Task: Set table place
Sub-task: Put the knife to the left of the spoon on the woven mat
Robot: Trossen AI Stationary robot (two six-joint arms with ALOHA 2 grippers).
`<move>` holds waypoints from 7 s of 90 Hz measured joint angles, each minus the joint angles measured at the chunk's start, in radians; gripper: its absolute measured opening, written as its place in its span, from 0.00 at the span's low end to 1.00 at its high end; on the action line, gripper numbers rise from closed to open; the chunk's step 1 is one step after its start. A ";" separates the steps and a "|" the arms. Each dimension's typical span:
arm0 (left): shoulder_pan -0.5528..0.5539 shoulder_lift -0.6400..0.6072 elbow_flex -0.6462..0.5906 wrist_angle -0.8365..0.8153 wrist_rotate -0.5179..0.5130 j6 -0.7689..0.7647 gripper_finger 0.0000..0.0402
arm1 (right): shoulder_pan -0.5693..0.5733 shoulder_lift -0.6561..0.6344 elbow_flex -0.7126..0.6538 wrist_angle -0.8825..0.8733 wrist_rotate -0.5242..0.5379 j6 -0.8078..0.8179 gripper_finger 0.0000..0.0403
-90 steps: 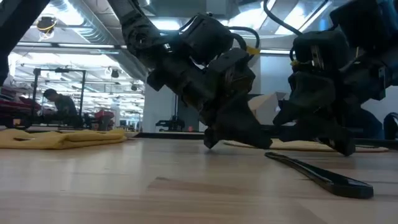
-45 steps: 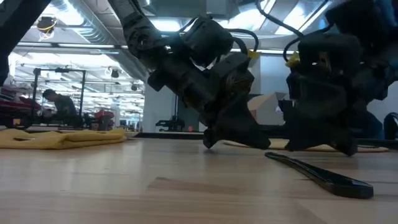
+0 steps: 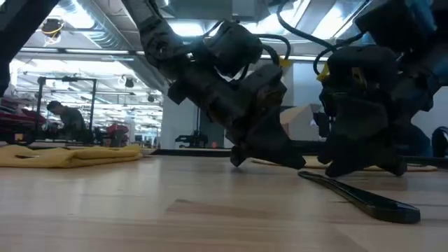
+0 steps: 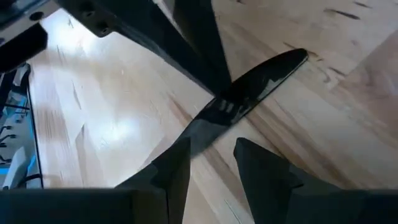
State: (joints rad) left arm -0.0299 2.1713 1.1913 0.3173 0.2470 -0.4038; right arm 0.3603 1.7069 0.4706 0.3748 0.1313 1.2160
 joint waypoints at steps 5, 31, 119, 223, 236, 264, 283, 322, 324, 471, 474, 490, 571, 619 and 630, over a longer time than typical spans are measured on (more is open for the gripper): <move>0.002 0.009 -0.001 -0.001 0.000 -0.001 0.00 | 0.000 0.000 0.000 0.000 0.002 0.000 0.31; 0.002 0.012 -0.001 -0.016 0.004 0.016 0.00 | -0.001 0.000 0.000 0.002 0.012 0.010 0.31; 0.006 -0.011 0.020 -0.107 0.023 0.065 0.00 | -0.001 0.000 0.000 0.013 0.041 0.025 0.31; 0.005 0.068 0.027 -0.001 0.057 0.047 0.00 | -0.001 0.000 0.000 0.014 0.052 0.037 0.31; 0.006 0.063 0.027 -0.010 0.061 0.047 0.00 | -0.001 0.000 0.000 0.014 0.061 0.042 0.31; 0.005 0.046 0.049 -0.134 0.070 0.106 0.00 | -0.001 0.000 0.000 0.014 0.061 0.040 0.30; 0.005 0.047 0.051 -0.137 0.048 0.110 0.00 | -0.001 0.000 0.000 0.014 0.060 0.039 0.30; 0.006 0.048 0.051 -0.137 0.034 0.131 0.00 | -0.012 0.000 0.000 0.014 0.060 0.064 0.30; 0.006 0.048 0.051 -0.137 0.034 0.131 0.00 | -0.016 0.000 0.000 0.014 0.058 0.064 0.30; 0.005 0.008 0.048 -0.106 0.043 0.122 0.00 | -0.067 0.009 0.004 -0.002 0.067 0.008 0.30; 0.005 0.000 0.047 -0.109 0.046 0.119 0.00 | -0.066 0.009 0.004 -0.002 0.067 0.007 0.30; 0.005 -0.002 0.047 -0.105 0.054 0.114 0.00 | -0.066 0.010 0.004 -0.002 0.063 0.007 0.30; 0.003 0.049 0.052 -0.002 0.091 0.127 0.00 | -0.066 0.010 0.004 0.002 0.052 0.010 0.30; 0.005 0.084 0.053 -0.014 0.078 0.143 0.00 | -0.066 0.012 0.019 -0.010 0.044 -0.010 0.30; 0.005 0.084 0.053 -0.025 0.071 0.152 0.00 | -0.066 0.006 0.023 -0.025 0.052 -0.018 0.30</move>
State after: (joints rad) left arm -0.0250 2.2555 1.2442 0.2922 0.3184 -0.2522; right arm 0.2939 1.7132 0.4931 0.3500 0.1829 1.1982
